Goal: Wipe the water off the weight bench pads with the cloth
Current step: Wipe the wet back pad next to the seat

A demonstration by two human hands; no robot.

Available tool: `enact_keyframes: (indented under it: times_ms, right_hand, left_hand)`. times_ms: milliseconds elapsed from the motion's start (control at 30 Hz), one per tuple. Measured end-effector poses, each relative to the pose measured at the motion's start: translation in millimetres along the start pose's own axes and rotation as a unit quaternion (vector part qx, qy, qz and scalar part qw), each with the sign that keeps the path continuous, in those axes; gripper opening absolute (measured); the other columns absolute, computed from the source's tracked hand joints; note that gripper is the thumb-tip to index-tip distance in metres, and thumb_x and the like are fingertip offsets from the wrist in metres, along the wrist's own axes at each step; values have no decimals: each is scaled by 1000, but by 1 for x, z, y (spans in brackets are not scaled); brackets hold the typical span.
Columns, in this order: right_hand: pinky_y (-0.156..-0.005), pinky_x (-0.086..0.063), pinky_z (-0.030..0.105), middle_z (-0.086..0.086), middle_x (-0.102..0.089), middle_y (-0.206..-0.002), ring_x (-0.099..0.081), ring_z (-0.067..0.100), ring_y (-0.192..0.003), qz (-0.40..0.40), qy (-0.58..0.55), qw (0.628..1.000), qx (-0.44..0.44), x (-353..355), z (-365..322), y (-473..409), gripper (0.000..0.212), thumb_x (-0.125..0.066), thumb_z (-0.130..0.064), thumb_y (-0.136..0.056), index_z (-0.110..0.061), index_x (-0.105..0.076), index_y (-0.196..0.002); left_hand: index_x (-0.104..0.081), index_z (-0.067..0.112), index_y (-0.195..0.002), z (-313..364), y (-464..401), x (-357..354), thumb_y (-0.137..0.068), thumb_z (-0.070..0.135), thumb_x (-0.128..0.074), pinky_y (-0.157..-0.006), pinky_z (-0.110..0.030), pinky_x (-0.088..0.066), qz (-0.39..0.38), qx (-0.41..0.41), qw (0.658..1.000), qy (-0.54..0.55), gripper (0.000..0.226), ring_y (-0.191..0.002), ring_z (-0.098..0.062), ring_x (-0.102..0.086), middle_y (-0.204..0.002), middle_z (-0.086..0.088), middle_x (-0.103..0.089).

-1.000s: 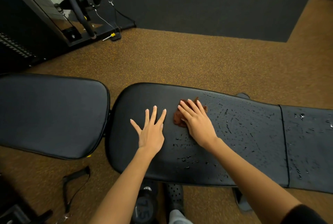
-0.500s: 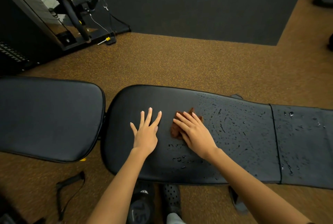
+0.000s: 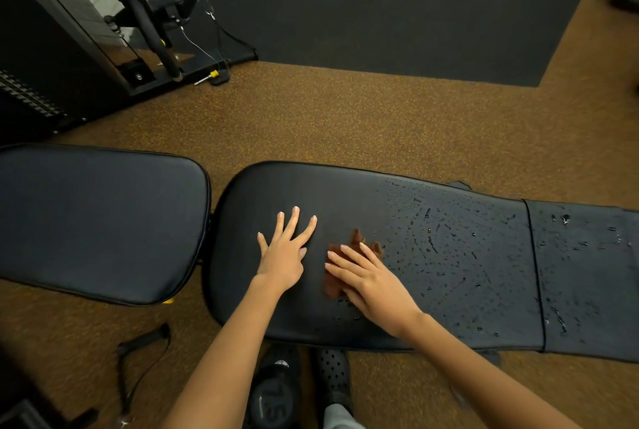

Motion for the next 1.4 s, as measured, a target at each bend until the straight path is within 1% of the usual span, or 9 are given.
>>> enact_keyframes:
  times_ms: [133,300,633,733,833,1000,1200,1300,1400]
  right_hand:
    - [-119,-14,45,-2,-41,-151,-29,23,-144,17,12,999,-46,8,14,0,55,-66,-15,-87,-20,-50,-140]
    - [-122,-4,42,0,-37,-153,-24,21,-146,63,-49,988,-130,-3,-9,-11,55,-62,-9,-89,-16,-48,-142]
    - [-119,14,34,-13,-20,-159,0,8,-149,-97,-73,992,35,-15,-26,52,54,-46,-25,-94,-30,-37,-147]
    - [-120,9,39,-13,-21,-159,0,9,-149,-133,-32,988,74,-10,-8,69,55,-45,-29,-91,-31,-40,-145]
    - [-119,0,43,-12,-28,-157,-10,13,-149,-106,-10,992,62,-7,-5,73,52,-45,-31,-88,-32,-47,-140]
    - [-121,4,40,-7,-32,-155,-14,13,-148,-36,-68,996,-46,-23,-43,48,63,-61,-18,-86,-27,-41,-144]
    - [-117,16,41,-11,-19,-159,3,7,-148,-111,-96,989,-8,-26,-60,40,52,-48,-15,-96,-27,-38,-146]
    - [-119,1,48,-5,-34,-155,-15,12,-147,-140,-57,988,41,-15,-49,48,50,-60,-12,-90,-24,-49,-137]
    - [-116,-24,47,-3,-53,-137,-41,15,-134,-37,-41,998,6,12,-45,55,33,-54,-22,-87,-24,-57,-120]
  left_hand:
    - [5,39,-150,-2,5,-2,-102,18,-36,-112,-61,0,-13,-7,1000,-10,66,-143,-26,23,-157,3,23]
    - [5,39,-150,0,7,-9,-102,23,-37,-111,-63,1,-3,-4,1000,-1,66,-143,-27,23,-157,3,24]
    - [6,38,-150,3,12,-12,-102,25,-37,-111,-62,2,-5,-3,1000,-3,65,-143,-27,24,-157,2,24]
    - [7,39,-149,3,13,-13,-102,26,-37,-111,-62,3,-9,-1,1000,-5,65,-143,-27,24,-156,2,25]
    - [8,39,-149,3,13,-13,-103,26,-36,-111,-62,3,-9,0,1000,-9,65,-143,-27,25,-156,2,26]
    - [9,39,-149,4,12,-14,-103,26,-36,-111,-62,3,-4,1,1000,-17,65,-143,-27,24,-156,2,25]
    - [8,38,-149,5,12,-11,-103,26,-36,-112,-61,2,-10,4,1000,-25,65,-143,-28,23,-157,0,24]
    - [8,38,-149,5,13,-11,-103,26,-36,-112,-61,1,-12,3,1000,-24,65,-143,-28,22,-157,0,24]
    - [8,37,-149,5,14,-11,-103,26,-36,-112,-61,1,-10,1,1000,-17,64,-143,-28,23,-157,1,24]
Point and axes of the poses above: each hand's wrist, its own y-axis away from the middle knuckle, its own x-axis out of the back of the hand, z = x × y, the point moved 1 cm from there along -y, towards the middle knuckle
